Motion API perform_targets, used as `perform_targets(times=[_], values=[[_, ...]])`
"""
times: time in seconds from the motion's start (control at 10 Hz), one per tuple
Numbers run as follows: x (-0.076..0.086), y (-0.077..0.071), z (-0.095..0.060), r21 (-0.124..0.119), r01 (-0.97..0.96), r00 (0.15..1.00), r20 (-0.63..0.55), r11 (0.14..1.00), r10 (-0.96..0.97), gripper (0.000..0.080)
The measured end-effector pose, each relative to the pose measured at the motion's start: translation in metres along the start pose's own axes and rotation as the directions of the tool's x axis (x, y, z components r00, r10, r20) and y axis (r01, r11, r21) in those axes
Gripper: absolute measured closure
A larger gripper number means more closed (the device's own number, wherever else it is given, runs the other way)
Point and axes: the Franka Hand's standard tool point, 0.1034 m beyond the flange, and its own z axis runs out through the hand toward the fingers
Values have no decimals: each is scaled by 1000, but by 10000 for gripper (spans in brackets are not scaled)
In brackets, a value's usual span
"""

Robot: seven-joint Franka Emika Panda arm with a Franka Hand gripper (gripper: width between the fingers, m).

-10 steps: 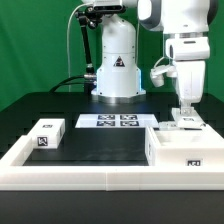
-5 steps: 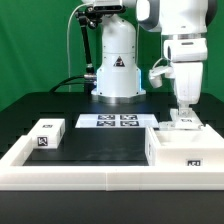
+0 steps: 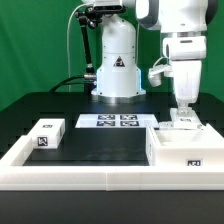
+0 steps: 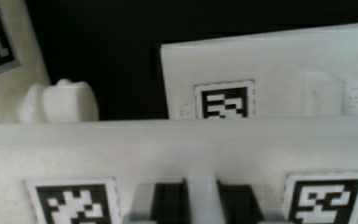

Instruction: Assemble cabinet

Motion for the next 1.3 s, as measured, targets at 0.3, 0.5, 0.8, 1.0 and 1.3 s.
perform_targets(times=[0.3, 0.5, 0.8, 1.0, 1.3], values=[[-2, 0, 1, 1, -3, 1000, 0, 1000, 3, 729], [1, 0, 0, -7, 1, 1000, -5, 1000, -1, 729], [2, 4, -3, 13, -1, 1000, 10, 1000, 1, 729], [1, 4, -1, 16, -2, 1000, 11, 1000, 2, 729], [0, 0, 3, -5, -3, 1000, -6, 1000, 3, 729]])
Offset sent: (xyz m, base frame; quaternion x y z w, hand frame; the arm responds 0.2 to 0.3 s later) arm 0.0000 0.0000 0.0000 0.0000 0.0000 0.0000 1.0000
